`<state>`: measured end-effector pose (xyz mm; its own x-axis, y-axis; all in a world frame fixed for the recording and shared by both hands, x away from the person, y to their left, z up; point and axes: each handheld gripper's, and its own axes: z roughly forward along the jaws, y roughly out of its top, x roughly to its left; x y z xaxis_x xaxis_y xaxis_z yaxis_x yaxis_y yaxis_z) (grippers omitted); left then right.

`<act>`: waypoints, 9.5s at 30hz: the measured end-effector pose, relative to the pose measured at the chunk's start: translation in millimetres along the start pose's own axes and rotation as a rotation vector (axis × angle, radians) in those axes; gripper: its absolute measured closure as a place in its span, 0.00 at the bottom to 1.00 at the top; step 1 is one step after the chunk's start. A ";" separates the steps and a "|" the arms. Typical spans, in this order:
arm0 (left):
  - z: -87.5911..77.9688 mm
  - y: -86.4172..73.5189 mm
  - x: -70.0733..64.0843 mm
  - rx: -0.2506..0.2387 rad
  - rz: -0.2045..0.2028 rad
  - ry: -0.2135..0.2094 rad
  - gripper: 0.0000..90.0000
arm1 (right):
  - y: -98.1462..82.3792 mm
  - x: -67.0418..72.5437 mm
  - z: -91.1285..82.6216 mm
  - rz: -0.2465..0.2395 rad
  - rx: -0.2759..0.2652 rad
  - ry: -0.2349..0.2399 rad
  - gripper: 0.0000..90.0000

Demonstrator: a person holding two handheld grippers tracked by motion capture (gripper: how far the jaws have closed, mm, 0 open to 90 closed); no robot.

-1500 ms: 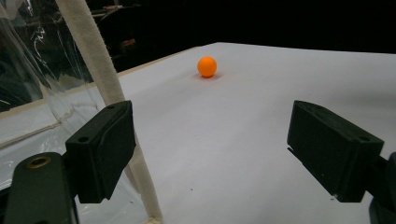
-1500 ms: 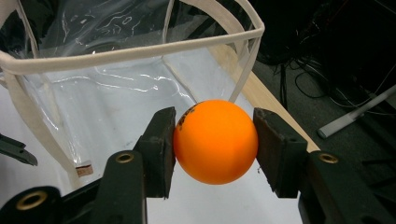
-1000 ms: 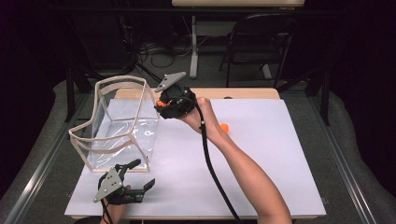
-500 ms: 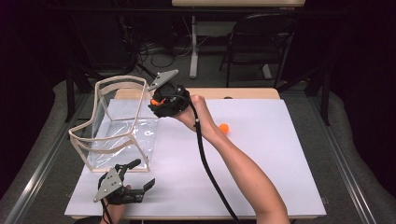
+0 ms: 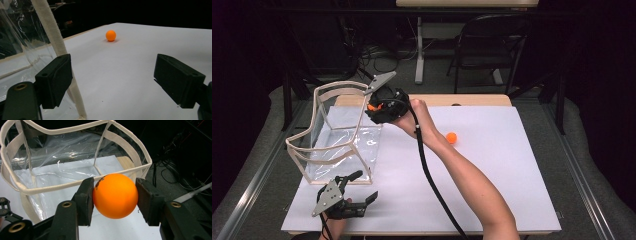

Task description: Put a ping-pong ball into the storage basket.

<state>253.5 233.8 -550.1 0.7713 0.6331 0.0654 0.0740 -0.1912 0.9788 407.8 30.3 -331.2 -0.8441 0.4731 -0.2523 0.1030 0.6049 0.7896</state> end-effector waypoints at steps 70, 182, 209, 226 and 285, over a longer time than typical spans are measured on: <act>-1.8 0.0 1.5 -0.001 -0.001 -0.001 0.18 | 45.9 10.7 40.8 -0.044 0.042 0.034 0.56; -2.6 0.2 1.8 -0.007 -0.008 0.001 0.18 | 39.3 21.4 87.7 -0.022 0.157 0.108 0.28; -1.7 0.5 1.4 0.000 -0.001 0.002 0.18 | -6.1 -9.9 25.4 0.057 0.057 0.088 0.06; -0.8 0.6 0.6 -0.002 0.000 -0.004 0.18 | -54.3 -8.9 12.7 0.072 0.070 0.084 0.02; -0.4 -0.5 -1.8 0.010 0.003 -0.007 0.18 | -228.1 1.9 -31.9 0.312 0.168 -0.013 0.00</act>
<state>251.9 233.1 -550.6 0.7759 0.6273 0.0673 0.0779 -0.2012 0.9765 365.9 -127.2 -493.9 -0.7516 0.6592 -0.0219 0.4405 0.5264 0.7272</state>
